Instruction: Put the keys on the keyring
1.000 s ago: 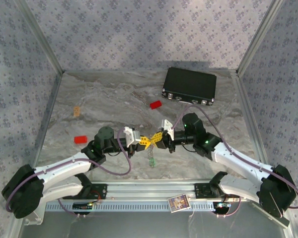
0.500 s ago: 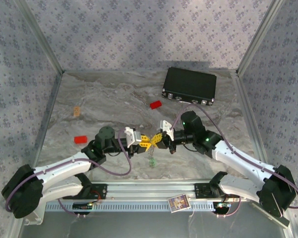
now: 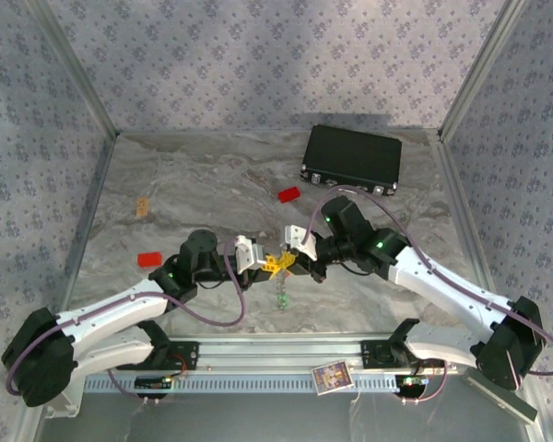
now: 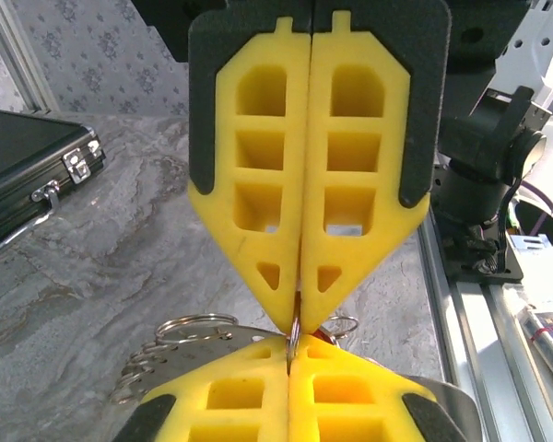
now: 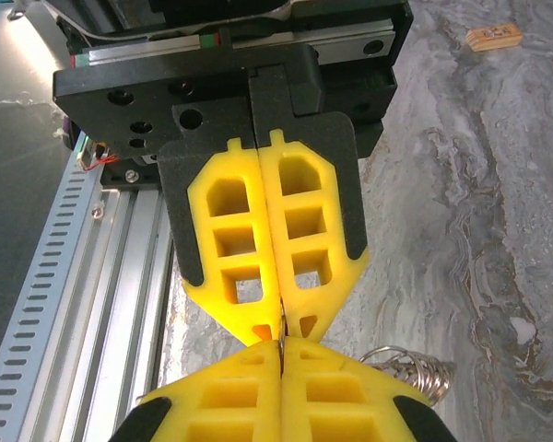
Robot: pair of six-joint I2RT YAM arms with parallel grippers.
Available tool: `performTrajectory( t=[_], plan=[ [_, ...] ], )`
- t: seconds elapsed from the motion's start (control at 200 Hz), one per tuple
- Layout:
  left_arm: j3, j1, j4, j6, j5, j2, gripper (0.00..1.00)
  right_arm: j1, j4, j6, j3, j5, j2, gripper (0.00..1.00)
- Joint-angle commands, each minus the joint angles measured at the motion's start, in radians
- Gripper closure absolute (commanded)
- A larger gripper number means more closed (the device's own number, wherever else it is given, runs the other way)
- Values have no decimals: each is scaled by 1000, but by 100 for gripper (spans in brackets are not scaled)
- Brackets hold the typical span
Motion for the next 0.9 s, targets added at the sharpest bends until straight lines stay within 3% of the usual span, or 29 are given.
performTrajectory(
  t=[0.0, 0.07, 0.205, 0.52, 0.824, 0.894],
  plan=[
    [20, -3, 36, 6, 9, -19, 100, 2, 3, 1, 15, -20, -13, 76],
    [-10, -3, 101, -25, 6, -23, 100, -26, 93, 48, -46, -40, -49, 69],
    [-63, -3, 216, -75, 2, -22, 100, -72, 256, 165, -150, -99, -100, 68],
    [-80, -4, 263, -84, -3, -23, 100, -66, 342, 237, -195, -133, -69, 67],
    [-83, -5, 289, -90, 9, -26, 100, -60, 353, 242, -195, -133, -46, 84],
    [-83, -5, 298, -92, 11, -28, 100, -60, 348, 239, -192, -138, -42, 91]
  ],
)
